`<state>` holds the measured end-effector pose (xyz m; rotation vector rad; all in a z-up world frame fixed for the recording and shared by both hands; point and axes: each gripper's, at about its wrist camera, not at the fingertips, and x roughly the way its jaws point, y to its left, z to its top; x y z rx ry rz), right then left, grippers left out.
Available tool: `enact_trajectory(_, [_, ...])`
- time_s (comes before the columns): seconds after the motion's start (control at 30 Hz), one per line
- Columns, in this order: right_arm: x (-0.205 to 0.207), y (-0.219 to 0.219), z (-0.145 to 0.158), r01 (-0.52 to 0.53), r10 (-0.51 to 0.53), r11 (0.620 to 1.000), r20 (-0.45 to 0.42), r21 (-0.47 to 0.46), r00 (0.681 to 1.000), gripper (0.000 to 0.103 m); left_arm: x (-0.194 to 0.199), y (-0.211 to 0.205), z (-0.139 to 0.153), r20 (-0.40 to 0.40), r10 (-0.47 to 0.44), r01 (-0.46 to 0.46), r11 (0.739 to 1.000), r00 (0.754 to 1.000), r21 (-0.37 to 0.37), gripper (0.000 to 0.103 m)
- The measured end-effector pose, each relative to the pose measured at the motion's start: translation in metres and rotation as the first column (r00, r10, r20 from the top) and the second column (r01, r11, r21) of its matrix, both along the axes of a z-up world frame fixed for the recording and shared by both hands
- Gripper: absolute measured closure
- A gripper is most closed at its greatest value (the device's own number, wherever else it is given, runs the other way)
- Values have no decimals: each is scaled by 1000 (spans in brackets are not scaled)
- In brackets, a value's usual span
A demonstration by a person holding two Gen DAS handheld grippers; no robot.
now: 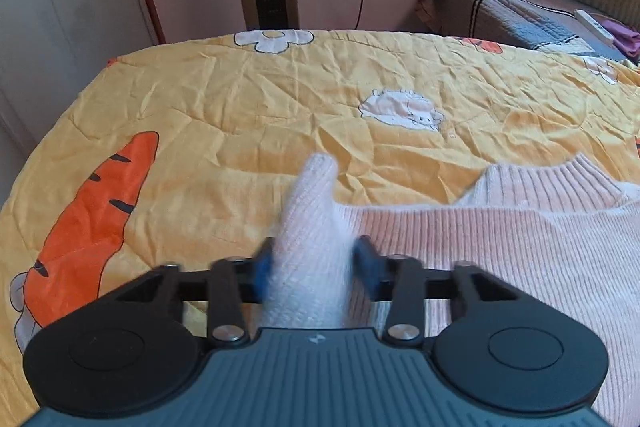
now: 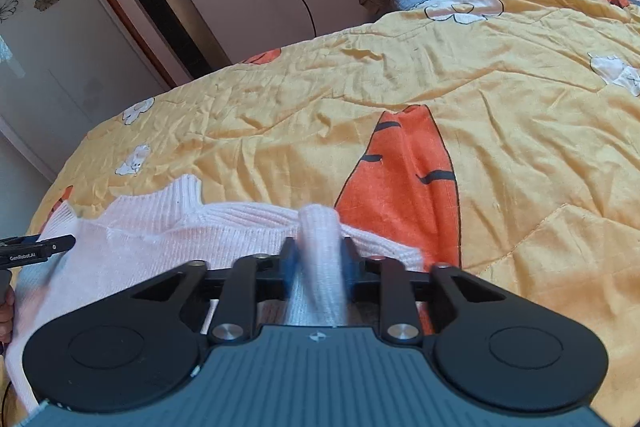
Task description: Fold small clothes
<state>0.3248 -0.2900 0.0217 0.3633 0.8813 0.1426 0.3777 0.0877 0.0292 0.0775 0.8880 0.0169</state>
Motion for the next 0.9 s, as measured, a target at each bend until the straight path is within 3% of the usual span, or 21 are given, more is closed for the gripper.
enact_trajectory(0.13, [-10, -4, 15, 48, -50, 998, 93, 29, 994, 91, -7, 11, 23, 69, 76, -67, 991, 995, -115, 86])
enact_trajectory(0.17, [-15, -10, 22, 68, -76, 996, 133, 65, 988, 91, -4, 12, 16, 49, 87, -81, 991, 995, -107, 86])
enact_trajectory(0.23, [-12, -19, 15, 108, -117, 991, 105, 85, 988, 91, 0, 15, -4, 1, 110, -110, 990, 994, -89, 86])
enact_trajectory(0.3, [-7, -17, -6, 111, -112, 993, 37, 40, 993, 91, -4, 13, -6, 42, 116, -112, 991, 992, -74, 85])
enact_trajectory(0.33, [-9, -16, -8, 116, -118, 993, 54, 40, 992, 92, -5, 10, -5, 49, 113, -110, 993, 992, -52, 82])
enact_trajectory(0.43, [-12, -20, -6, 150, -156, 984, 52, 97, 986, 89, -12, -4, 5, 67, 73, -76, 996, 995, 38, 76])
enact_trajectory(0.47, [-14, -18, -4, 154, -158, 984, 48, 91, 986, 79, -18, -6, 13, 73, 69, -73, 996, 995, 46, 76])
enact_trajectory(0.57, [-34, -14, 17, 184, -189, 981, 105, 55, 976, 76, -54, -15, 41, 189, 42, -50, 998, 981, 37, 74])
enact_trajectory(0.67, [-77, 0, 49, 144, -144, 989, 259, 16, 955, 68, -84, -36, 51, 277, -62, 56, 998, 959, 31, 51])
enact_trajectory(0.7, [-86, 9, 54, 107, -103, 994, 276, -1, 956, 62, -85, -46, 48, 264, -102, 91, 994, 959, 53, 40])
enact_trajectory(0.8, [-98, 43, 54, -4, 35, 993, 271, -115, 962, 55, -77, -68, 25, 172, -140, 118, 984, 975, 132, 40])
enact_trajectory(0.9, [-93, 67, 35, -46, 100, 966, 204, -254, 974, 55, -68, -62, 0, 99, -117, 104, 986, 988, 129, 39])
